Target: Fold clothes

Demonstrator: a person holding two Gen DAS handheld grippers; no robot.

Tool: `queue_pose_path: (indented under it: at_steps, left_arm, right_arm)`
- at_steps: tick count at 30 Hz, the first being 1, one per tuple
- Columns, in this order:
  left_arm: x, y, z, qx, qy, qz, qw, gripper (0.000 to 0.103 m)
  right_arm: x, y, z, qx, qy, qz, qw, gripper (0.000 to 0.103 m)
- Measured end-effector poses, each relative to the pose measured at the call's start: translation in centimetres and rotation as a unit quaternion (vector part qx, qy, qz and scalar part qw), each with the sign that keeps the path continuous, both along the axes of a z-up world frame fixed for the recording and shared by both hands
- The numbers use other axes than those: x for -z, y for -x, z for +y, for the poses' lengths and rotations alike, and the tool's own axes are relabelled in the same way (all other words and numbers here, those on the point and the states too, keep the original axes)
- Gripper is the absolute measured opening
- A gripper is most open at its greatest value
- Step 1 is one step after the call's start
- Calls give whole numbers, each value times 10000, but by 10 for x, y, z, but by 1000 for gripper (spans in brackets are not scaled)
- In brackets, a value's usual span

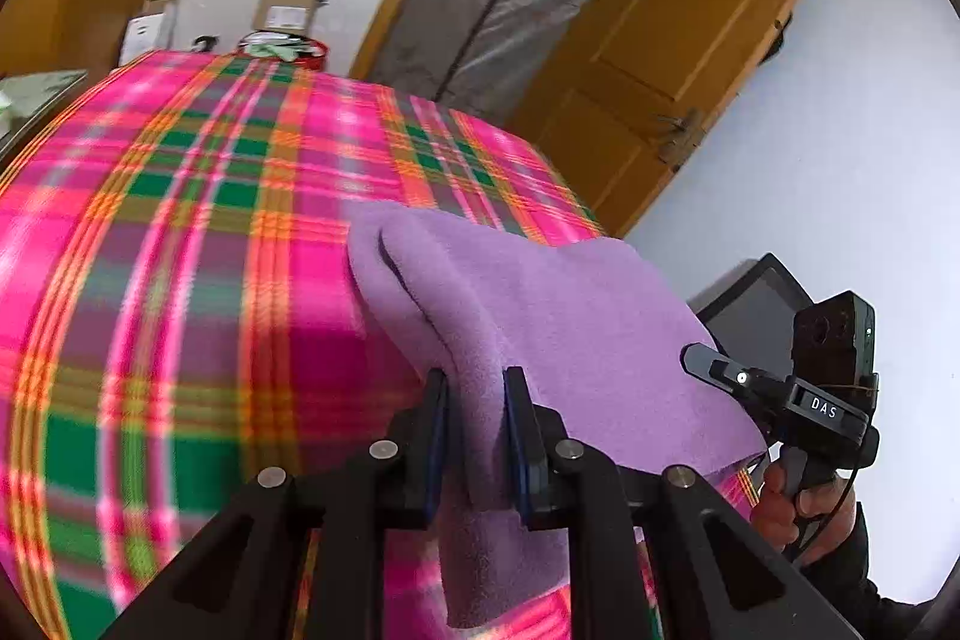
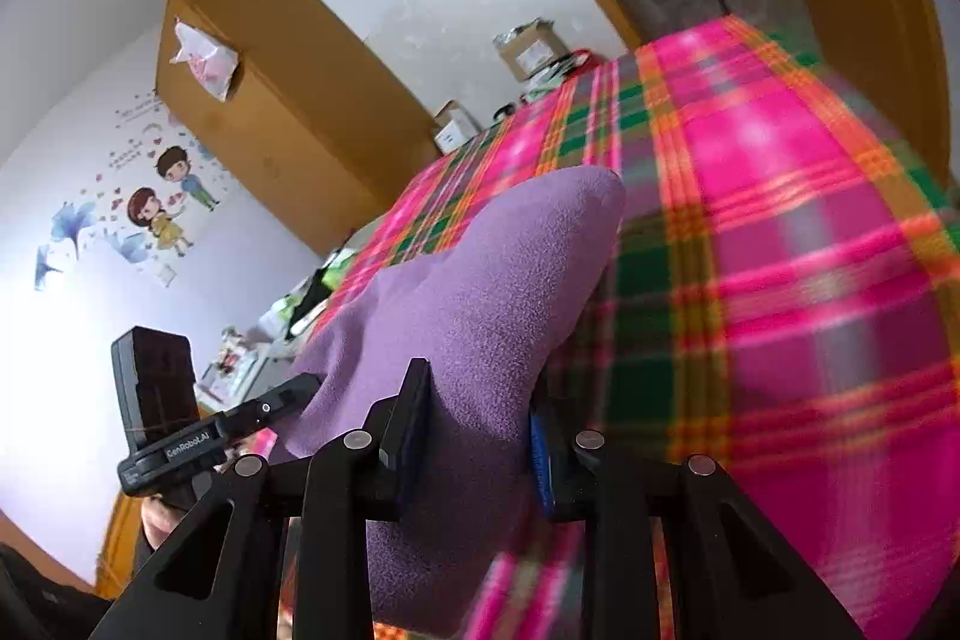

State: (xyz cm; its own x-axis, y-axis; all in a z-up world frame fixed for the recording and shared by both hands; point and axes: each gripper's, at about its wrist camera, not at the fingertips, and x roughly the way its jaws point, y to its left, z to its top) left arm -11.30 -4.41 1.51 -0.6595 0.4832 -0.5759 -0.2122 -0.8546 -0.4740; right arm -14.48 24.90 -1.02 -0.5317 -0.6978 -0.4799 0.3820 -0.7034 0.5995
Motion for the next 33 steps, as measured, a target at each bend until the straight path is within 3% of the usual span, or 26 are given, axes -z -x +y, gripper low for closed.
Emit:
queue_pose_path:
  at_steps: [19,27,33]
  left_arm:
    - [-2,117,110,630,59,216,9978,18]
    - [40,133,122,649,43,-316,9974,19]
    - [53,124,107,578,-86,-594,9965,21]
  right_arm:
    - [-11,109,104,527,-586,222,9966,30]
    - [38,133,129,660,-797,-362,9940,35]
    - [37,110,142,1013,-837,-199,9911,42]
